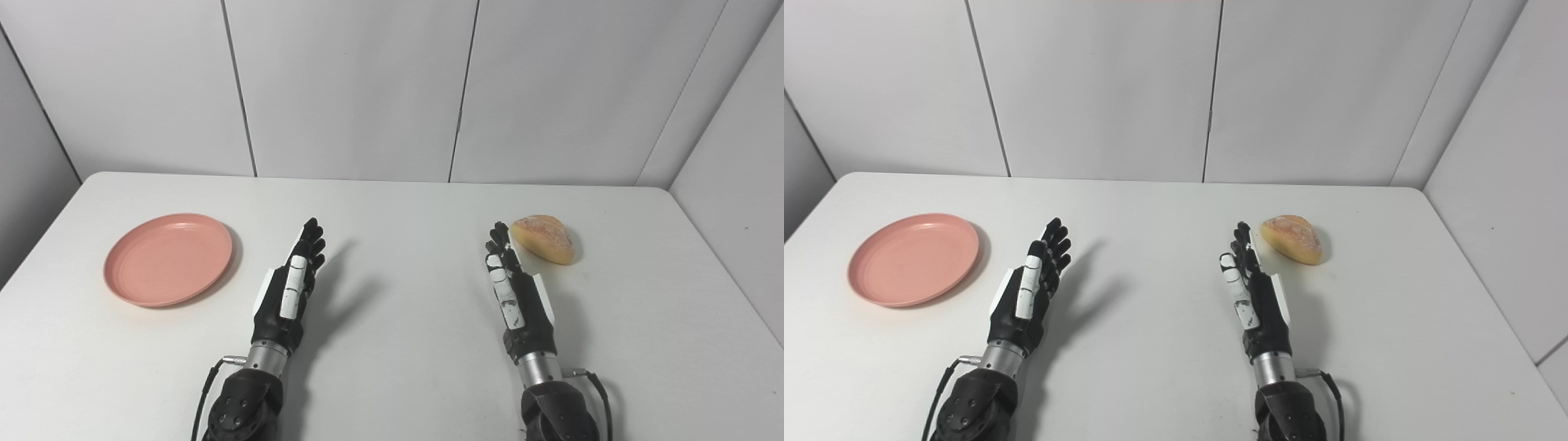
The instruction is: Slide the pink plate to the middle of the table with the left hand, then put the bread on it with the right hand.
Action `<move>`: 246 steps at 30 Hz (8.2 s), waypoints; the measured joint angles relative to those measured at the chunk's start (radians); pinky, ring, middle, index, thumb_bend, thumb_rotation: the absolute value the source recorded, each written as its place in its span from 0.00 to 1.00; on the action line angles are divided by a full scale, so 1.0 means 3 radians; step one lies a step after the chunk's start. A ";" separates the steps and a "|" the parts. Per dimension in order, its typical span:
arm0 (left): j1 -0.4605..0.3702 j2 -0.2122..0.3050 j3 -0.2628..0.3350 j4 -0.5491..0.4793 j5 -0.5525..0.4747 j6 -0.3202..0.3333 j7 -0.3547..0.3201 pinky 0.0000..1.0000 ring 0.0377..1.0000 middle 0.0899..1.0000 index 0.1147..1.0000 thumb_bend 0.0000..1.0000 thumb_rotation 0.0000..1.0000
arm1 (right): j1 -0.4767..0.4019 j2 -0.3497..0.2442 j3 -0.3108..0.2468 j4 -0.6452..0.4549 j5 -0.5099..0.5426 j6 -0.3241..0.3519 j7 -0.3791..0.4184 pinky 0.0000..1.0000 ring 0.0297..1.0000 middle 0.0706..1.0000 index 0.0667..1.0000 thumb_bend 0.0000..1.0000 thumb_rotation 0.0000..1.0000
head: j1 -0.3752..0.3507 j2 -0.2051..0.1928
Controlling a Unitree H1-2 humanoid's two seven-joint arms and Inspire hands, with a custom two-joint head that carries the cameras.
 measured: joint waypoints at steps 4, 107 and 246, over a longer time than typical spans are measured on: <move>0.0001 0.0000 0.0001 0.0001 0.0000 -0.0021 0.0000 1.00 1.00 1.00 1.00 0.63 1.00 | 0.0047 -0.0005 0.0000 -0.0008 -0.0025 0.0000 -0.0003 1.00 1.00 1.00 1.00 0.60 0.89 | -0.0015 -0.0036; -0.0182 -0.0160 0.0128 0.0272 0.0543 -0.0369 0.0696 1.00 0.97 0.96 0.96 0.62 1.00 | -0.0039 -0.0368 -0.0174 0.0238 0.0665 -0.0207 0.0588 1.00 1.00 1.00 1.00 0.53 0.82 | 0.1483 -0.0573; -0.1019 0.0872 0.0765 0.1896 -0.0220 -0.0743 0.0291 0.91 0.88 0.86 0.85 0.73 1.00 | 0.0328 -0.0338 -0.0189 -0.0833 0.0661 0.0556 0.0437 1.00 1.00 1.00 1.00 0.41 0.83 | 0.1703 -0.0373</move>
